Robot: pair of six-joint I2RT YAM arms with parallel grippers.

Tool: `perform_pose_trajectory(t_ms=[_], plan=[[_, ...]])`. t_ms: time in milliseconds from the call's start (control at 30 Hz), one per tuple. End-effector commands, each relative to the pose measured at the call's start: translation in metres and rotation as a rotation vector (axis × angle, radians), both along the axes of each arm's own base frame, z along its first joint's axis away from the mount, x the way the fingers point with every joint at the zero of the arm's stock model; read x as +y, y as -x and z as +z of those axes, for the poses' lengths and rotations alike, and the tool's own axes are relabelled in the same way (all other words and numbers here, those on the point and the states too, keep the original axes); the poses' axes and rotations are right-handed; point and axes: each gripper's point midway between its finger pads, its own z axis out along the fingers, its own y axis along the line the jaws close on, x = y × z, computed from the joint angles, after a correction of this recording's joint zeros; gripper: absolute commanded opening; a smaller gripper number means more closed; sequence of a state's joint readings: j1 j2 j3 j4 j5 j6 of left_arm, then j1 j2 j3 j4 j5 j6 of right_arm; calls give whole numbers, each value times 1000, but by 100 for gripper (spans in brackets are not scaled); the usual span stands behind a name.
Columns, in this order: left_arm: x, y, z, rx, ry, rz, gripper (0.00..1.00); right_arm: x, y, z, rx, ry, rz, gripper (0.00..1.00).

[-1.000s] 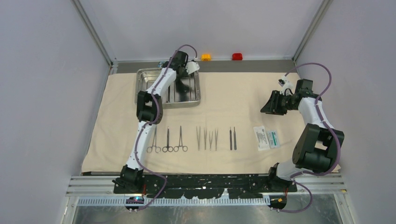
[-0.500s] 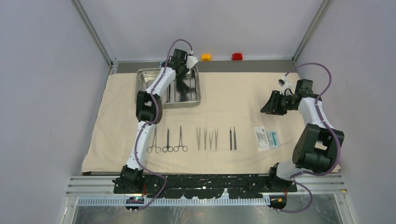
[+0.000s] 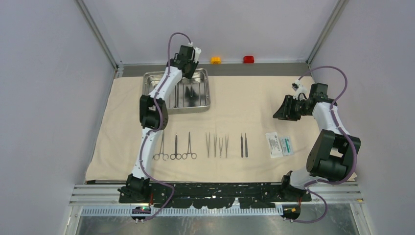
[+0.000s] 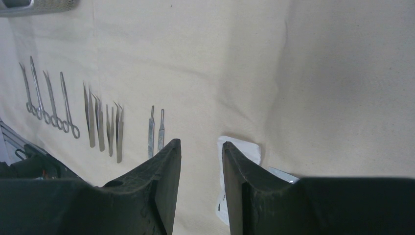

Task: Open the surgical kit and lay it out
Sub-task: Adjust the medical item in the container, then pick up the medical item from the container.

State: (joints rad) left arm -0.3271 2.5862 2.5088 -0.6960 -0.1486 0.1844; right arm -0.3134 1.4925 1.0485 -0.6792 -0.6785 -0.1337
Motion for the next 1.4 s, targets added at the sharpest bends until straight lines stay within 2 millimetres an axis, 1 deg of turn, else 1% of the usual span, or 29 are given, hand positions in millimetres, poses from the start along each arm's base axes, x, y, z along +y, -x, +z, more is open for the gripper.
perform_pose_trajectory(t_ms=[0, 100, 300, 400, 467, 567, 833, 1367], plan=[[-4, 0, 32, -40, 107, 79, 41, 1, -4, 9, -53, 6, 16, 42], [-8, -3, 25, -27, 149, 102, 44, 1, -5, 8, -50, 5, 16, 42], [-19, -7, 10, -4, 255, 153, 56, 1, -5, 7, -45, 3, 15, 42], [-20, -11, 4, -8, 266, 173, 59, 1, -5, 7, -45, 4, 16, 42], [-19, -13, -1, -6, 269, 184, 59, 1, -5, 7, -44, 5, 15, 42], [-19, -17, -8, -9, 277, 195, 57, 0, -5, 7, -44, 11, 12, 42], [-17, -24, -23, -8, 293, 217, 48, -1, -4, 8, -47, 22, 9, 42], [-17, -3, -68, 126, 297, 254, 29, -1, -3, 8, -51, 26, 10, 42]])
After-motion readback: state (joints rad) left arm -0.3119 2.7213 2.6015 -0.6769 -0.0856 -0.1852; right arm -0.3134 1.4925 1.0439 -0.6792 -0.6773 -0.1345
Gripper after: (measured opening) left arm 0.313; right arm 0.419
